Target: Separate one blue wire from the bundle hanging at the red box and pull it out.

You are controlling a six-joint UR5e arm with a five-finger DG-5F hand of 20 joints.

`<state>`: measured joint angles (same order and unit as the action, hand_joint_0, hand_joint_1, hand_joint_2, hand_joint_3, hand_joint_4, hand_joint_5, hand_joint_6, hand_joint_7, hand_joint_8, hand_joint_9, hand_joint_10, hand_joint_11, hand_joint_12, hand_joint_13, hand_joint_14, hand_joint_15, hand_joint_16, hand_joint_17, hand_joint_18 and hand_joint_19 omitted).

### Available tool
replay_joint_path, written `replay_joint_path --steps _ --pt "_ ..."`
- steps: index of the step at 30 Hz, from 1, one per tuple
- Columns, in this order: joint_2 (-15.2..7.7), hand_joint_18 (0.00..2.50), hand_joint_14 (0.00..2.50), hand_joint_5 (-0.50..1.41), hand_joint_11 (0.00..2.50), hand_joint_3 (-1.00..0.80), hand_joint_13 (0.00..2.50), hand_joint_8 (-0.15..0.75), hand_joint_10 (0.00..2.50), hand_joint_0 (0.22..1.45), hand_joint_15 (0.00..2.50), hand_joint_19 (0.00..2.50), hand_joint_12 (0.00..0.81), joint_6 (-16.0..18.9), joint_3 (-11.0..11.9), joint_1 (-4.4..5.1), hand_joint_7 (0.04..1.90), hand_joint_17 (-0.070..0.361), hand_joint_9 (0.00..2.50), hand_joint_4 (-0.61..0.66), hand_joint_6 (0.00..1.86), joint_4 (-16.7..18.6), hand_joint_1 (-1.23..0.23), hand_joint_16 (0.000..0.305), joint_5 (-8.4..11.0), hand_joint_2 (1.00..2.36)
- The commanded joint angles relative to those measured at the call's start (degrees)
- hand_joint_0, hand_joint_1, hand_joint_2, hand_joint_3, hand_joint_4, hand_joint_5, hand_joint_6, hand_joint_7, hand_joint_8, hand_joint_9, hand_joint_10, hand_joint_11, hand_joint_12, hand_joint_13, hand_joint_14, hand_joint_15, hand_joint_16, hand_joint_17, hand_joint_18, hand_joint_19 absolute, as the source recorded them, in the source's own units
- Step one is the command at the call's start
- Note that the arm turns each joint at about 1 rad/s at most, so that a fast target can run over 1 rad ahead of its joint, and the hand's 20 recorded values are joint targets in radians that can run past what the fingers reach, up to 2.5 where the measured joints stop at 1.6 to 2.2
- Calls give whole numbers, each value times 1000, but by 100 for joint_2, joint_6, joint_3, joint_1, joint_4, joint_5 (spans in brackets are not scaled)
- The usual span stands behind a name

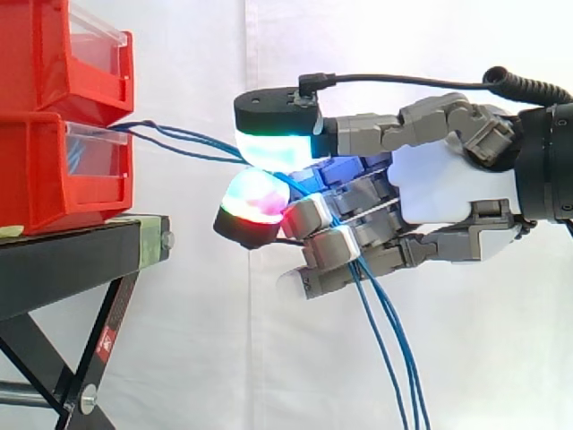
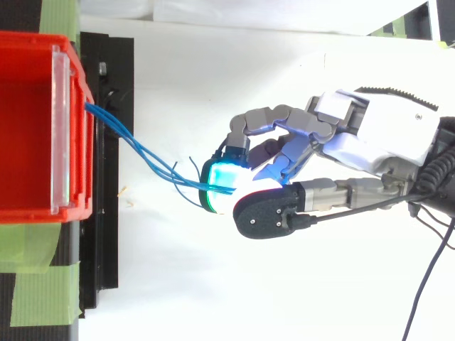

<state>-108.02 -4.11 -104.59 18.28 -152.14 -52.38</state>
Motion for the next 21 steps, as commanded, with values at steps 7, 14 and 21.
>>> replay_joint_path --steps 7,14,21 --pt "9 617 26 -154 1455 -296 1280 296 9 636 1257 428 312 24 0 0 1194 92 1169 243 645 9 -767 41 -18 1017" --pt "9 613 27 -167 1479 -388 1261 294 7 666 1246 410 309 24 0 0 1151 91 1138 242 670 9 -841 40 0 1010" --pt "9 605 27 -169 1460 -477 1262 300 8 616 1249 435 318 24 0 0 1120 89 1140 251 682 9 -766 40 0 1002"
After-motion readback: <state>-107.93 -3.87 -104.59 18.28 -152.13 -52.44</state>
